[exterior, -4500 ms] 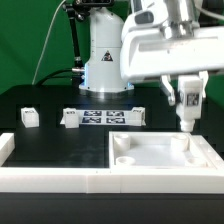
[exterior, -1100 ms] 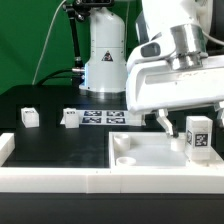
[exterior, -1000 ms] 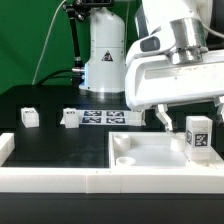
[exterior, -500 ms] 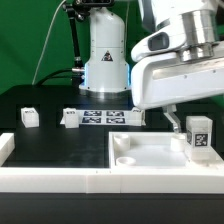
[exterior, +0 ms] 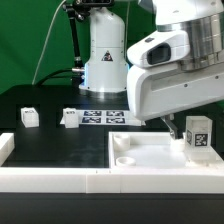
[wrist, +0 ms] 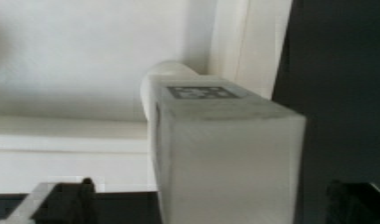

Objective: Assemble one leg

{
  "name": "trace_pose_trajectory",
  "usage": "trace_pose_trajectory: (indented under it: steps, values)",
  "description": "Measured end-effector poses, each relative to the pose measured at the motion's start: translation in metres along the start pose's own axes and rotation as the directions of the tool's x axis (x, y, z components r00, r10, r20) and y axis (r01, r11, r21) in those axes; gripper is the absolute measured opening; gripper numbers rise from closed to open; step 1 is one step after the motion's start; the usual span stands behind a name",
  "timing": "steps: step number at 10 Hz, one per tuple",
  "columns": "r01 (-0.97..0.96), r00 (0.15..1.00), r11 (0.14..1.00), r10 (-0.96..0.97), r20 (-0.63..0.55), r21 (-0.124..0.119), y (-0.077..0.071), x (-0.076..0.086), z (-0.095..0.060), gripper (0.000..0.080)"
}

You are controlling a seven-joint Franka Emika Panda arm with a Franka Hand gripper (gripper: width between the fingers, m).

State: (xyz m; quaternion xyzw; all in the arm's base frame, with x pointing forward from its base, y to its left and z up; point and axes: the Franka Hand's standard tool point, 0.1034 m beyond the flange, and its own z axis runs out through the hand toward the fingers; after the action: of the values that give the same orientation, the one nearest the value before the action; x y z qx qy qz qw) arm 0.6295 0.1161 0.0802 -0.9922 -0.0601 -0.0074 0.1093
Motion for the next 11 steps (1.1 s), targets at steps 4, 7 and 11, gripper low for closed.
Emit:
trace_pose_trajectory:
  steps: [4, 7, 11]
  values:
    - [-0.061, 0.998, 0.998, 0.061, -0.013, -0.008, -0.004, -0.0081, 0.0082, 0.0649]
    - [-0.061, 0.998, 0.998, 0.061, -0.012, -0.008, -0.0034, -0.0084, 0.0088, 0.0397]
    - [-0.085, 0.996, 0.996, 0.085, -0.012, -0.013, 0.0024, -0.0089, 0.0091, 0.0294]
